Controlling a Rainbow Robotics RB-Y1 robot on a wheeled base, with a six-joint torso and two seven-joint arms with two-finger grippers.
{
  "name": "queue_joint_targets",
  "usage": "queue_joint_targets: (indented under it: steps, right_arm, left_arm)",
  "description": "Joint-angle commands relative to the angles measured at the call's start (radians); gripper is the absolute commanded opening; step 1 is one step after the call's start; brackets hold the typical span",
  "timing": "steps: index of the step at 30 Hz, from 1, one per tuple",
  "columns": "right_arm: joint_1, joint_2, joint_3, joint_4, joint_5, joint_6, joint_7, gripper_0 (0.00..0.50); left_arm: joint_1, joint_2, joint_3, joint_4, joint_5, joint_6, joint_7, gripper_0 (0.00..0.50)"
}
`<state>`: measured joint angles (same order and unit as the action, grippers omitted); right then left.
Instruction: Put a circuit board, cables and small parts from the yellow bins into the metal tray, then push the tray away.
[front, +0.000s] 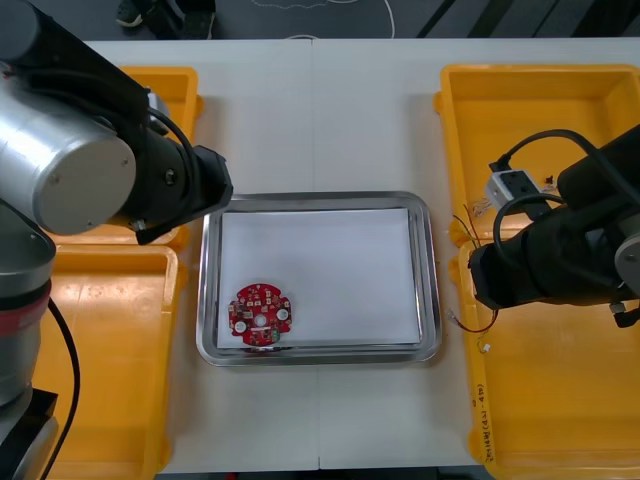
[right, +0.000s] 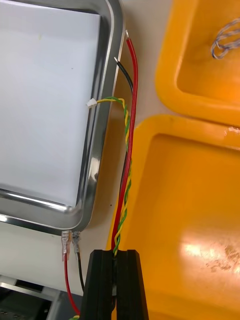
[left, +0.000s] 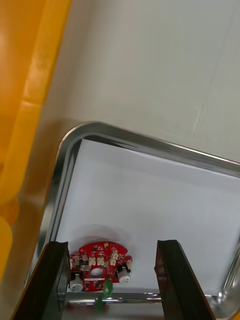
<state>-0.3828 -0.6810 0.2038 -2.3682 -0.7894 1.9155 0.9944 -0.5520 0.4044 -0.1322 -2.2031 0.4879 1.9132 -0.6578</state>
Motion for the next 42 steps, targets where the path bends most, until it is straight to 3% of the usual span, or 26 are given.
queue_joint_targets:
  steps: [1, 7, 13, 20, 28, 42]
  right_arm:
    - [-0.077, -0.005, 0.078, -0.025, 0.041, 0.004, 0.053, 0.0]
    - [-0.119, 0.038, 0.121, -0.025, 0.098, 0.004, 0.224, 0.0]
    - [-0.157, 0.07, 0.17, -0.025, 0.137, 0.004, 0.374, 0.0]
    - [-0.218, 0.124, 0.27, 0.006, 0.208, 0.004, 0.524, 0.0]
    - [-0.254, 0.192, 0.341, 0.086, 0.265, -0.044, 0.748, 0.0]
    - [-0.281, 0.207, 0.503, 0.199, 0.368, -0.115, 1.004, 0.0]
  left_arm:
    - [-0.097, 0.096, 0.071, 0.074, 0.064, 0.007, -0.072, 0.5]
    - [-0.163, 0.191, 0.114, 0.235, 0.136, 0.007, -0.083, 0.5]
    - [-0.189, 0.243, 0.135, 0.378, 0.15, 0.007, -0.166, 0.5]
    - [-0.195, 0.254, 0.217, 0.499, 0.144, -0.011, -0.27, 0.5]
    - [-0.195, 0.263, 0.223, 0.657, 0.129, -0.126, -0.373, 0.5]
    - [-0.2, 0.263, 0.224, 0.865, 0.1, -0.325, -0.554, 0.5]
